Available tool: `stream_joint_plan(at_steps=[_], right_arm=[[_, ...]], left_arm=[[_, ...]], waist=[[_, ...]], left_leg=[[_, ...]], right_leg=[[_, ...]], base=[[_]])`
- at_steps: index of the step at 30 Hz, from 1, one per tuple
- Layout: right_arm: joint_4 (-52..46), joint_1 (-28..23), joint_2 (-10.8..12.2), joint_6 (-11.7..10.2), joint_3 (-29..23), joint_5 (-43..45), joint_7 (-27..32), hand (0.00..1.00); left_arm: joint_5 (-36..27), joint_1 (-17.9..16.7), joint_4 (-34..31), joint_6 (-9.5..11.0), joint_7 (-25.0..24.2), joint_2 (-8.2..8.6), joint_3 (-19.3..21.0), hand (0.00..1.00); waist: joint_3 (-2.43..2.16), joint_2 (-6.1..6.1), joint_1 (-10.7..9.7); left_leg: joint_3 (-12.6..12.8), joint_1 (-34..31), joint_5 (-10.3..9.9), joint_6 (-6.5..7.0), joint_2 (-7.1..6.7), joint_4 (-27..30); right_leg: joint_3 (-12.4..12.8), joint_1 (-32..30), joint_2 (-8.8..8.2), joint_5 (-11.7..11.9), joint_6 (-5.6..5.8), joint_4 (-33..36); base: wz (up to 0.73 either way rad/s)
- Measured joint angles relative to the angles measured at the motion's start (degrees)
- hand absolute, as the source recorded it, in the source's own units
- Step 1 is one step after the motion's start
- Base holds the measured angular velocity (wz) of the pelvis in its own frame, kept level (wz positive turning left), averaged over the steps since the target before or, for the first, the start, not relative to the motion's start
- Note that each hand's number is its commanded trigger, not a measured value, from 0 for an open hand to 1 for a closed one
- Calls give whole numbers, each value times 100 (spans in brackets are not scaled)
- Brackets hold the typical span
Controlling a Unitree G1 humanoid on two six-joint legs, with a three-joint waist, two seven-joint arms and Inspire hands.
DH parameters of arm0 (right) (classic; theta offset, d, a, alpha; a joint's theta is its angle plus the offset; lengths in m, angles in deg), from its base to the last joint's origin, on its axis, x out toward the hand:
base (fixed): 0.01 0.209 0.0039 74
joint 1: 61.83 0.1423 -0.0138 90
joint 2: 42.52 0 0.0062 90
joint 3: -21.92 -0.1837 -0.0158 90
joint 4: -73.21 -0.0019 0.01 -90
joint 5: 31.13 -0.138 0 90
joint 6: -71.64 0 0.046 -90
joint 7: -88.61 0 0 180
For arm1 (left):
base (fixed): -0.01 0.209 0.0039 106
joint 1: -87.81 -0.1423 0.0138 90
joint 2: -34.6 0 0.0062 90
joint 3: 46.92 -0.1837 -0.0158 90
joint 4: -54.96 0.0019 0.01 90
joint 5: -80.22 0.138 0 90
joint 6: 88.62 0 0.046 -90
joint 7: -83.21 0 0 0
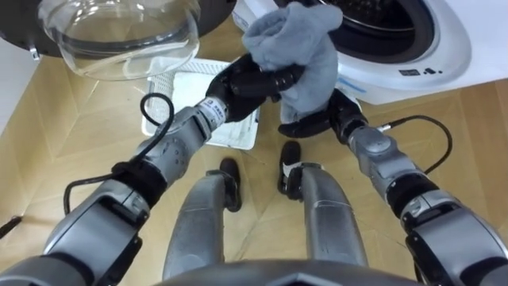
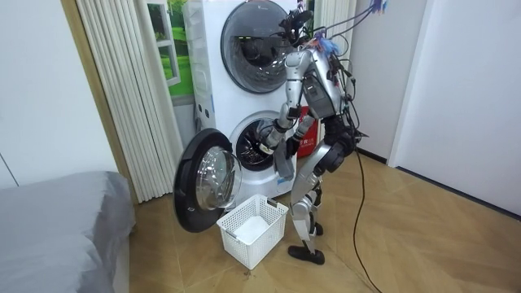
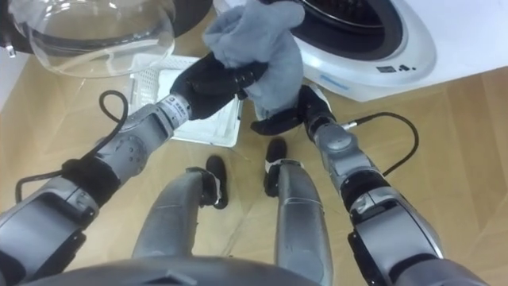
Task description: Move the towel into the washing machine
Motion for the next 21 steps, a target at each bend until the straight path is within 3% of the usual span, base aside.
stream_joint_plan(at_steps=[1, 7, 9, 13, 21], right_arm=[[0, 1, -1, 22, 0, 7, 0, 100], [-27, 3, 4, 169, 5, 188, 18, 100], [-26, 9, -3, 191, 6, 259, 21, 100], [-34, 10, -1, 188, 9, 269, 58, 100], [-50, -5, 3, 176, 7, 306, 59, 100]], left_arm=[[0, -1, 19, -21, -30, -8, 2, 100], [-22, -2, 51, -198, -157, -30, -24, 100], [-285, -4, 51, -267, -166, -69, -127, 100], [-647, 0, 51, -278, -180, -98, -177, 100], [-682, -8, 51, -302, -260, -104, -63, 100]], waist=[[-1, 9, 2], [10, 92, 12], [9, 102, 8], [7, 122, 2], [-2, 178, 54]], left_leg=[[0, 1, 3, -5, -1, -13], [33, -44, 7, -10, -6, -62], [28, -50, 7, -10, -10, -73], [23, -64, 7, -10, -6, -67], [-3, -89, 7, -10, -2, -28]], right_leg=[[0, -3, 0, -1, -1, 3], [18, -93, -5, -3, -8, 16], [19, -103, -4, -6, -9, 14], [12, -103, -6, -7, -10, 7], [-4, -103, 0, -5, -13, -5]], base=[[0], [0], [0], [0], [0]])
